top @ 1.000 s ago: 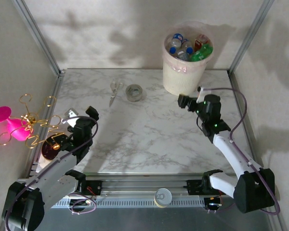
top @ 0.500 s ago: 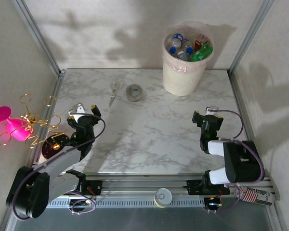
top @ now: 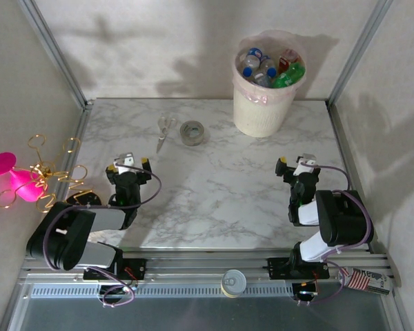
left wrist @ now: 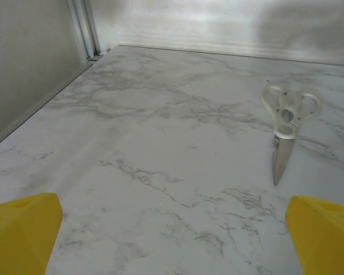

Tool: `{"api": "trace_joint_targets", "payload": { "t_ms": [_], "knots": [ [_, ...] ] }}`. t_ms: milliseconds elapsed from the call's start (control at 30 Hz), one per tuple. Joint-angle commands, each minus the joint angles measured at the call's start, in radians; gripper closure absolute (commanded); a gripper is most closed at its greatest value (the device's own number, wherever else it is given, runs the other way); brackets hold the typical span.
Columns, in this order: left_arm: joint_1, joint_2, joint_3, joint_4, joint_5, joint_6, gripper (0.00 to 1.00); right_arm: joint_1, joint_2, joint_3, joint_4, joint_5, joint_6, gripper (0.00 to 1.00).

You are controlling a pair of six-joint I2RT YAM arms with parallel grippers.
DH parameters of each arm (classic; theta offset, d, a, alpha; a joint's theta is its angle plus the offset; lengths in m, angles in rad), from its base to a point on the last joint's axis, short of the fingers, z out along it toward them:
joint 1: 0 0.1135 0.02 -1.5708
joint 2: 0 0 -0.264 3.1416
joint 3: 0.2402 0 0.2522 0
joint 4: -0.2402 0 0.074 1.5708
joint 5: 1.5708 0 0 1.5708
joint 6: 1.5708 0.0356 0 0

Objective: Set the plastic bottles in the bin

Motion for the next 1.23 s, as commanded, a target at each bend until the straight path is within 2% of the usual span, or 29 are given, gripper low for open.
{"api": "trace_joint_targets", "payload": {
  "t_ms": [0, 33, 67, 233, 367, 433, 500, 533, 1200],
  "knots": [
    [0.015, 0.056, -0.036, 0.258, 0.056, 0.100, 0.00, -0.006, 0.008, -0.004, 0.081, -0.012, -0.019, 0.01],
    [0.020, 0.073, -0.046, 0.311, 0.040, 0.097, 0.00, -0.007, 0.005, -0.003, 0.074, -0.012, -0.018, 0.01],
    [0.027, 0.060, -0.047, 0.293, 0.035, 0.078, 0.00, -0.007, 0.005, -0.002, 0.072, -0.013, -0.018, 0.01],
    [0.062, 0.051, -0.086, 0.343, 0.097, 0.052, 0.00, -0.007, 0.006, -0.002, 0.074, -0.013, -0.019, 0.01],
    [0.146, 0.082, -0.065, 0.319, 0.195, -0.021, 0.00, -0.006, 0.006, -0.002, 0.073, -0.013, -0.019, 0.01],
    [0.178, 0.158, -0.070, 0.404, 0.254, -0.035, 0.01, -0.006, 0.006, -0.003, 0.073, -0.013, -0.019, 0.01],
    [0.182, 0.130, -0.057, 0.332, 0.267, -0.042, 0.00, -0.005, 0.006, -0.002, 0.073, -0.014, -0.022, 0.01],
    [0.182, 0.148, -0.063, 0.375, 0.267, -0.038, 0.00, -0.005, 0.006, -0.001, 0.074, -0.014, -0.024, 0.01],
    [0.181, 0.139, -0.045, 0.330, 0.244, -0.046, 0.00, -0.004, 0.006, 0.001, 0.069, -0.018, -0.025, 0.01]
  ]
}}
